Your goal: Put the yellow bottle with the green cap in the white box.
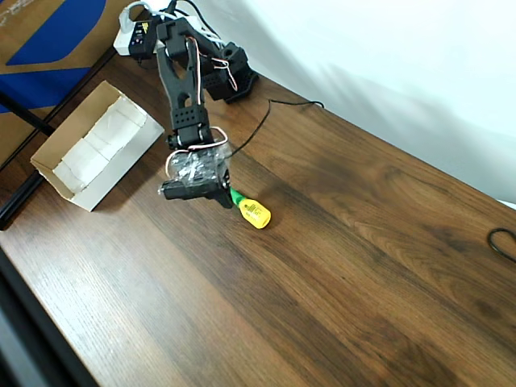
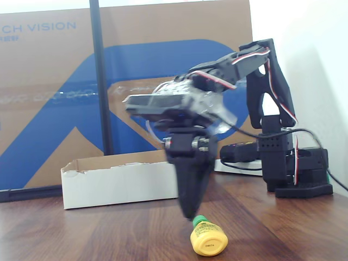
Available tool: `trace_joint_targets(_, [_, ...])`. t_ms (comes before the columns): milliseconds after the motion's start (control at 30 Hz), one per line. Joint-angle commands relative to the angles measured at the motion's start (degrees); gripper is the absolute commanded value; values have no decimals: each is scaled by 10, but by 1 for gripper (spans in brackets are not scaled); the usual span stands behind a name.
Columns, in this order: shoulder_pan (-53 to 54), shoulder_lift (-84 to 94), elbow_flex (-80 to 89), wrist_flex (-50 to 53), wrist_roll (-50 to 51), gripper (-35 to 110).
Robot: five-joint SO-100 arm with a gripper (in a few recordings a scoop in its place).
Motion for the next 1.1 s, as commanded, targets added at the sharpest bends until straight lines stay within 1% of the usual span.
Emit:
trace_joint_targets(0, [-10,56,-34,5,1,0])
trace_joint_targets(567, [-74,60,-45,40,-14,0])
trace_joint_targets(1067, [-104,63,-43,62,-26,0])
